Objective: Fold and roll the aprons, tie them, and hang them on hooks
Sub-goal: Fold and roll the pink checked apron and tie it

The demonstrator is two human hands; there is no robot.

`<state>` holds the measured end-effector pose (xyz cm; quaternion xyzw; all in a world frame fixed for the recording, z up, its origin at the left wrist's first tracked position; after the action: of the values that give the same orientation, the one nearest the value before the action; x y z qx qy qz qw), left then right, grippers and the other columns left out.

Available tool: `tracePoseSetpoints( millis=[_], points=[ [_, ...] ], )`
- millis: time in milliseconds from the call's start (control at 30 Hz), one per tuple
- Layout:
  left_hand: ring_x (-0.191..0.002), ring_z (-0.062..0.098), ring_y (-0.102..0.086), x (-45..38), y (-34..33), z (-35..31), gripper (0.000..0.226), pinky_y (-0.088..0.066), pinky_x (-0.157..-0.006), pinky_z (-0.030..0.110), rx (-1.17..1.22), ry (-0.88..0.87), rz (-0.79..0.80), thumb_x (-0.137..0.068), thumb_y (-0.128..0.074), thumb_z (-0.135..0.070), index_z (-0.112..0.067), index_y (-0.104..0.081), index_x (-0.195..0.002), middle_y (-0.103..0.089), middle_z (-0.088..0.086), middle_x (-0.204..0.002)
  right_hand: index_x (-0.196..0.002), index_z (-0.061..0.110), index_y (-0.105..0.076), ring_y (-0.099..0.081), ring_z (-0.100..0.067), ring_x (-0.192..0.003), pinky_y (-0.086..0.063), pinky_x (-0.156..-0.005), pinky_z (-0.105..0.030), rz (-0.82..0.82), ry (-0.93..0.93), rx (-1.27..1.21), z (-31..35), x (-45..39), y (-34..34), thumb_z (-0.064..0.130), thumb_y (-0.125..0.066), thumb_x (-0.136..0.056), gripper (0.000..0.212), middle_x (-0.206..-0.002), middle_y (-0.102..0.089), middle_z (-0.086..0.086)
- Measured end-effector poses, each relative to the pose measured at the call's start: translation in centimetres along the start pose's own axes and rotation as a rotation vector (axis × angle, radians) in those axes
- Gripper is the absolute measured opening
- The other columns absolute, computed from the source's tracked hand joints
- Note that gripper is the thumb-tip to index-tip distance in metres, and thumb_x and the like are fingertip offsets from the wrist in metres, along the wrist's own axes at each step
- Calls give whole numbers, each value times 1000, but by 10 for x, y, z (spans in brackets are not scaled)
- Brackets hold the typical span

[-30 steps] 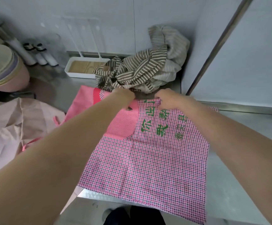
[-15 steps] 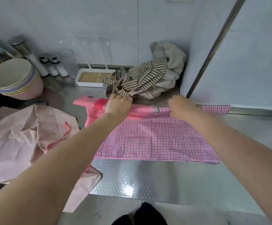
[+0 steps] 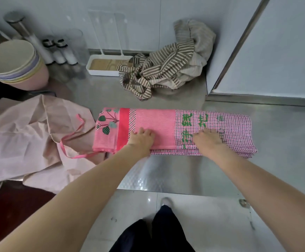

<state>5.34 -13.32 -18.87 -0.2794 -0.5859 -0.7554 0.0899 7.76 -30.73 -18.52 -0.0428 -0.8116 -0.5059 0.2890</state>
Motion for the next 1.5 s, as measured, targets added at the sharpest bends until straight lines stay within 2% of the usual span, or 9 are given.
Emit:
tracePoseSetpoints(
  millis=[400, 500, 633, 833, 933, 1167, 1233, 1367, 1500],
  points=[
    [-124, 30, -37, 3, -7, 0, 60, -40, -96, 47, 53, -109, 39, -86, -60, -38, -8, -38, -133, -41, 12, -132, -122, 16, -52, -49, -25, -119, -32, -102, -39, 180, 114, 31, 19, -4, -5, 18, -58, -88, 35, -125, -56, -4],
    [-122, 31, -37, 5, -5, 0, 55, -40, -95, 47, 60, -123, 44, -87, -58, -37, -10, -41, -131, -42, 12, -130, -95, 11, -55, -57, -25, -90, -46, -79, -33, 231, 261, -218, 49, -9, 4, 24, -65, -81, 21, -91, -57, -5],
    [-116, 28, -40, 11, -2, 0, 41, -40, -94, 41, 154, -170, 7, -87, -57, -30, -15, -49, -123, -43, 8, -129, -64, 22, -33, -45, -20, -80, -32, -62, -28, 95, 376, -436, 82, -5, 48, 29, -56, -88, 33, -86, -49, -6],
    [-126, 27, -36, 28, -14, 47, 65, -33, -103, 44, 71, 0, -17, -87, -60, -33, -14, -30, -141, -38, 6, -138, -105, 9, -52, -56, -29, -97, -37, -69, -29, 100, 522, -282, 128, -17, 61, 28, -63, -82, 32, -105, -56, -10],
    [-124, 28, -42, 36, -32, 79, 45, -31, -105, 47, 77, 145, 97, -91, -55, -29, -14, -44, -132, -46, 6, -132, -83, 11, -51, -52, -26, -80, -37, -63, -30, 127, 544, -231, 141, -25, 57, 13, -57, -82, 7, -77, -49, -5],
    [-101, 29, -59, 39, -34, 96, 29, -51, -88, 38, 211, 65, 205, -86, -52, -14, -1, -59, -111, -62, 13, -112, -67, 16, -52, -52, -20, -58, -44, -54, -25, 330, 559, -368, 145, -35, 53, 11, -60, -82, 18, -70, -58, -5],
    [-103, 29, -57, 33, -11, 101, 31, -50, -83, 37, 227, 93, 37, -86, -47, -11, -3, -55, -115, -58, 12, -115, -73, 15, -58, -58, -20, -69, -52, -69, -32, 253, 545, -517, 142, -42, 69, 17, -59, -86, 13, -81, -64, -6],
    [-125, 32, -38, 12, 17, 101, 52, -41, -101, 40, 255, 174, -254, -90, -42, -7, -8, -30, -141, -34, 14, -138, -125, 11, -49, -41, -25, -123, -37, -104, -41, -398, 396, -412, 115, -58, 115, 16, -49, -91, 34, -132, -47, -8],
    [-141, 45, -5, -14, -9, 74, 73, -30, -110, 52, 310, 207, 27, -95, -47, -15, -12, 1, -150, 4, 13, -157, -151, 20, 4, 6, -23, -146, -2, -117, -51, -73, 371, -255, 109, -64, 67, 39, -37, -97, 70, -159, 8, 0]
  ],
)
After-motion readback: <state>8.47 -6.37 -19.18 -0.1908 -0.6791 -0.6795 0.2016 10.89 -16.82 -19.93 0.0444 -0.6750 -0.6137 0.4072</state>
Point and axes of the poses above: each hand's wrist, its own x-axis away from the middle knuckle, its own y-axis out of the back of the hand, z = x × y, the point moved 7 cm from there along -x, towards the middle knuckle
